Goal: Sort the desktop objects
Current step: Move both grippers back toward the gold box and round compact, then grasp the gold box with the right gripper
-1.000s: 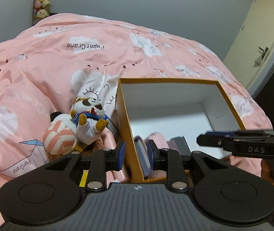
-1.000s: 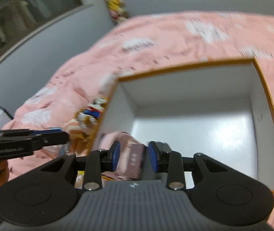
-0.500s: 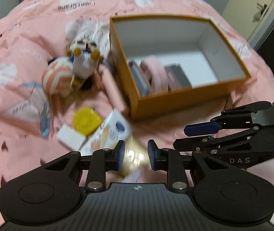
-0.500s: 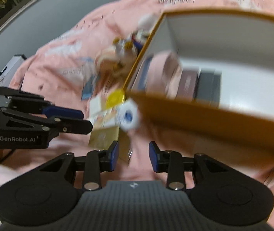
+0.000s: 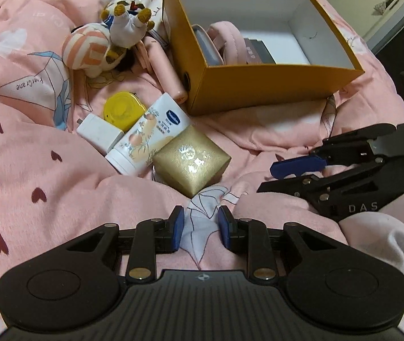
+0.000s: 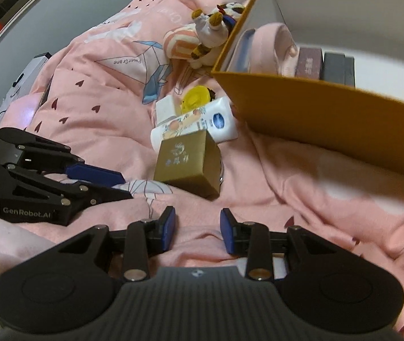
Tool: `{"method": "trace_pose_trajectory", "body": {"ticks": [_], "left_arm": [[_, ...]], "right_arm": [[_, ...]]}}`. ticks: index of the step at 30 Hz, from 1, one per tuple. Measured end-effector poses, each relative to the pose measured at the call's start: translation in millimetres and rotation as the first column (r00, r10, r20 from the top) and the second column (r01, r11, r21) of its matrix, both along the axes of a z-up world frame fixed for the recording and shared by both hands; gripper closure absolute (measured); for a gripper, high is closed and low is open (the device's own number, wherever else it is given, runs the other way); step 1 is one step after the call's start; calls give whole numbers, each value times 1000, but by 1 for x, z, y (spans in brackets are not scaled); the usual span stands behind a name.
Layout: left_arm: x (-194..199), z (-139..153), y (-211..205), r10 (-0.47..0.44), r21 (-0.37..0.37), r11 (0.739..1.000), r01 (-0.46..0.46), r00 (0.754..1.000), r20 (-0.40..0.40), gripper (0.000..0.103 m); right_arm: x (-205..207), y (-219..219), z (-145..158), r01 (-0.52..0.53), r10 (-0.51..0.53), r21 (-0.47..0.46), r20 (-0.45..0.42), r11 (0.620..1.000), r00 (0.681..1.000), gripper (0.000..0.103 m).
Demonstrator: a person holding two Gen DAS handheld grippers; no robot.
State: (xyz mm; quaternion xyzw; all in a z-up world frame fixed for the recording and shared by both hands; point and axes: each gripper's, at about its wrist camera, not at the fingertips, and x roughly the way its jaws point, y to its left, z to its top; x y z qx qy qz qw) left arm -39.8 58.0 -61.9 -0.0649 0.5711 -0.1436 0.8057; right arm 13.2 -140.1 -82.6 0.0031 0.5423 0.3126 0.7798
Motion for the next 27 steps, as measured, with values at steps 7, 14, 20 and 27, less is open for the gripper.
{"method": "trace_pose_trajectory", "body": {"ticks": [7, 14, 20, 27], "left_arm": [[10, 4, 14, 69, -31, 997, -69, 997, 16, 67], [17, 2, 27, 135, -40, 990, -134, 991, 20, 66], [22, -5, 30, 153, -58, 987, -153, 988, -5, 66], [28, -10, 23, 136, -32, 990, -136, 991, -17, 66]], "right_arm": [[36, 2, 3, 29, -27, 53, -41, 998, 999, 53], [78, 21, -32, 57, -39, 91, -195, 994, 980, 46], [86, 25, -64, 84, -41, 120, -319, 989, 947, 36], [81, 24, -68, 95, -38, 154, -335, 984, 941, 45]]}}
